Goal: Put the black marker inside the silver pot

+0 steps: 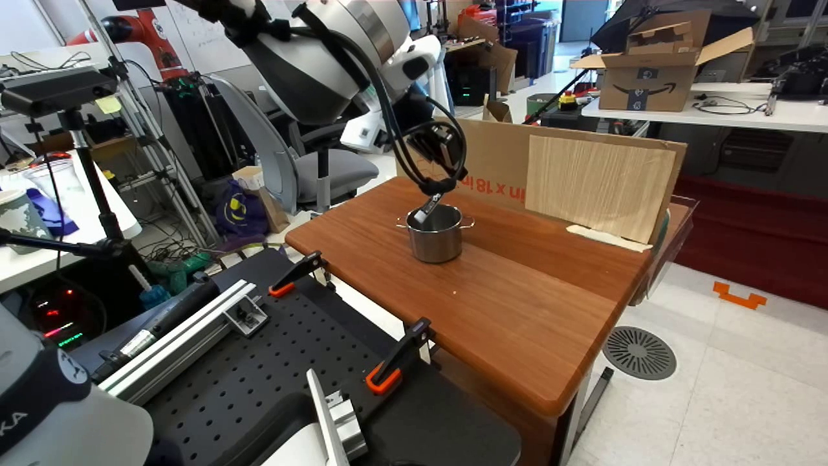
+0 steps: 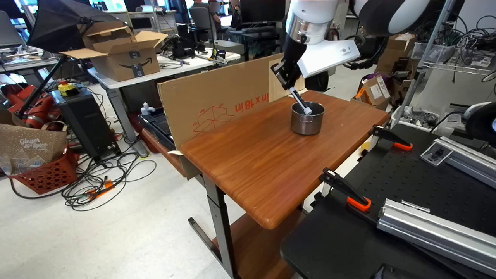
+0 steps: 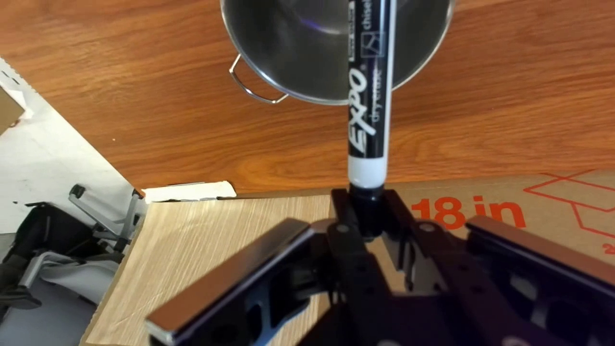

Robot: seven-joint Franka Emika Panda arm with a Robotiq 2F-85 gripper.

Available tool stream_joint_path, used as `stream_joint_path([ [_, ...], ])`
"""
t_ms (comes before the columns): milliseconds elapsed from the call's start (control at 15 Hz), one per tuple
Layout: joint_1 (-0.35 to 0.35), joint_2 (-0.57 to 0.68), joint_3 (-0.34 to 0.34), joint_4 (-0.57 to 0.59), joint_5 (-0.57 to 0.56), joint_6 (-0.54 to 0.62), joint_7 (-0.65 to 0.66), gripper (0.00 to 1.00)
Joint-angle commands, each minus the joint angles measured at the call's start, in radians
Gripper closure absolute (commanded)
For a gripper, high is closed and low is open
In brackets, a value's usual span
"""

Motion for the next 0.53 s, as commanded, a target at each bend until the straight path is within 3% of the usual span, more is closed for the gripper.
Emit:
stream_joint_path([
  [0, 0.004, -0.002, -0.021, -0.009, -0.051, 0.027, 0.053, 0.95],
  [467, -0.008, 0.026, -0.027, -0.017, -0.046, 0.036, 0.072, 0.95],
])
